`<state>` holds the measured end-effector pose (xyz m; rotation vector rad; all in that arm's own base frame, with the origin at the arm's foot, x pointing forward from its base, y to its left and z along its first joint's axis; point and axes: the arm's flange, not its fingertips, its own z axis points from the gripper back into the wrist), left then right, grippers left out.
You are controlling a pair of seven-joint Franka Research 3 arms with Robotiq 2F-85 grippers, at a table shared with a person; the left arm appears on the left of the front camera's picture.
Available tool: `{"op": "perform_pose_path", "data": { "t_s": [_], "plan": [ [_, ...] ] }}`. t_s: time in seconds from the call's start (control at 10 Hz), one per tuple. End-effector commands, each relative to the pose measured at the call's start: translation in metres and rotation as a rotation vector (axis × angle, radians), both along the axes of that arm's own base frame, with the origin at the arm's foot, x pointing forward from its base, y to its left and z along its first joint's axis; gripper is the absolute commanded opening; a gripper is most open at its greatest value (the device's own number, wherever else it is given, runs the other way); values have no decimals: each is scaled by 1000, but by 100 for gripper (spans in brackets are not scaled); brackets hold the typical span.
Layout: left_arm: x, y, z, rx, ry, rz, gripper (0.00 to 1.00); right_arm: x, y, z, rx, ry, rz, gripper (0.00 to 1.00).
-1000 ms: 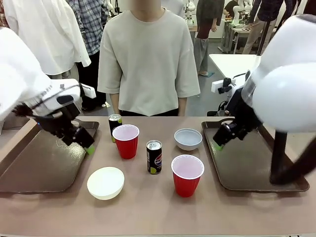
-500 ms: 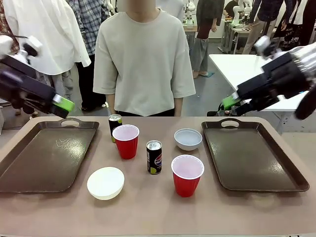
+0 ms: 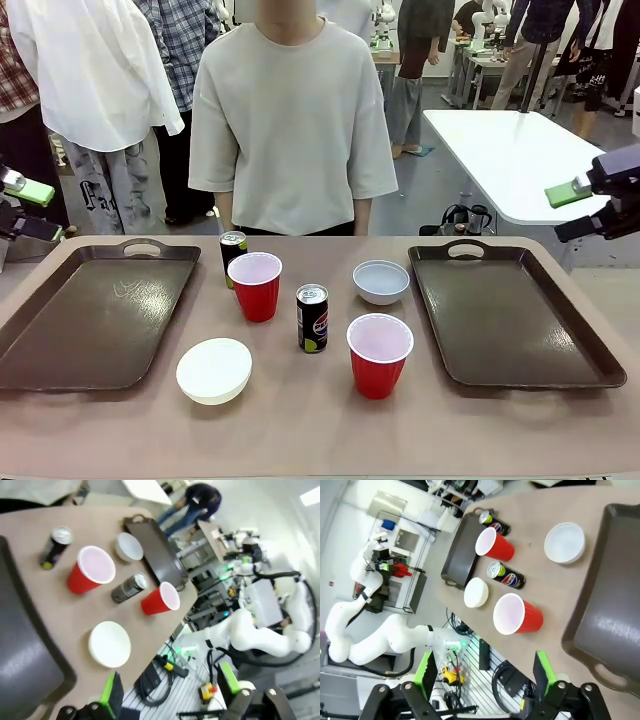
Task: Prepare tableware on both trays.
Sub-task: Pick up a Picnic Bowl from the table and place it on a Handle tray.
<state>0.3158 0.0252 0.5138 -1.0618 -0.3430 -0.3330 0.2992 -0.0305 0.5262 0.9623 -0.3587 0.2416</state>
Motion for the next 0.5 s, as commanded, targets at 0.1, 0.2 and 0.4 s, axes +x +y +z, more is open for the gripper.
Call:
{"op": "perform_pose_path", "data": {
  "t_s": [0.1,0.2,0.4],
  "plan": [
    [0,0,0,0,0,0,100,0,0,0,0,0,0,100],
    [0,0,0,0,0,0,100,0,0,0,0,0,0,100],
    [0,0,0,0,0,0,100,0,0,0,0,0,0,100]
  ]
}}
